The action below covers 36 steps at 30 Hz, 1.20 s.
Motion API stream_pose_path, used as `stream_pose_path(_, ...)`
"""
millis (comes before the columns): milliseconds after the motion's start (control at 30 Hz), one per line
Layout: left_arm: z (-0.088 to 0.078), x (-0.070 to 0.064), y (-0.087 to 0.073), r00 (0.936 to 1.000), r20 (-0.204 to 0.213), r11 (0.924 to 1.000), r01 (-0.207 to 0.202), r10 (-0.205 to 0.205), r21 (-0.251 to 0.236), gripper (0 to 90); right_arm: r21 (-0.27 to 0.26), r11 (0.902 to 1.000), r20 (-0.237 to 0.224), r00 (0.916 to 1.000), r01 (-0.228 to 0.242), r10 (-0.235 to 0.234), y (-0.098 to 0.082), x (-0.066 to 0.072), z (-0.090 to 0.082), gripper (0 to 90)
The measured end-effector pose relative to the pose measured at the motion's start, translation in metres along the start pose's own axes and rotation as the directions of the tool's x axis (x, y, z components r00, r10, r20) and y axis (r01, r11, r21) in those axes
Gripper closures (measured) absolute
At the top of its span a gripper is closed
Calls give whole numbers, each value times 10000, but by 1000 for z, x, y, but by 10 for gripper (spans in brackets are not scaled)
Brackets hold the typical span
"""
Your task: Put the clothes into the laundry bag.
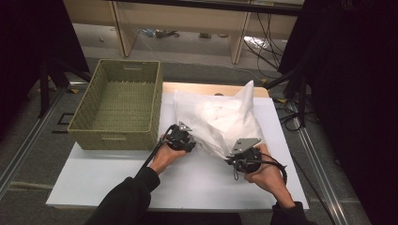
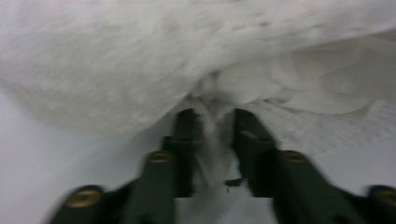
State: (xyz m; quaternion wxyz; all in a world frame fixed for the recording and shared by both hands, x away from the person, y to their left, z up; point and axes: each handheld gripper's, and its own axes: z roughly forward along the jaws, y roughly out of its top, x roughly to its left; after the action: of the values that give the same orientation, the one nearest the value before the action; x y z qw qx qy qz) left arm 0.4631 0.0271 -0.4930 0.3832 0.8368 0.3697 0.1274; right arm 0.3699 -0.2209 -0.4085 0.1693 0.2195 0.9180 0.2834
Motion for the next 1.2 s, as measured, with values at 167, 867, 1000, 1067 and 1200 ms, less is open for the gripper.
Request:
stream_pose_path(167, -25, -1, -7, 9980, 637, 10000, -6, 10, -59, 883, 16, 10000, -18, 10000, -29, 29, 0, 0, 2, 896)
stream_pose_path(867, -139, -32, -87, 9713, 2175, 9944, -1037, 965, 220, 885, 376, 9983, 201, 9988, -447, 439, -9, -9, 12, 894)
stream_pose_path(1000, -148, -27, -98, 9706, 2322, 9970, -719, 633, 288, 884, 265, 9989, 149, 9992, -388, 384, -11, -10, 5, 893)
stream_pose_path(1067, -144, -30, -99, 9670, 2452, 9964, -790, 689, 316, 878, 266, 9994, 293, 9993, -220, 213, -10, -9, 1, 892)
stream_pose_path(1200, -134, -29, -93, 9699, 2374, 9967, -666, 540, 454, 654, 264, 9996, 211, 9997, -134, 128, -7, -5, -2, 890)
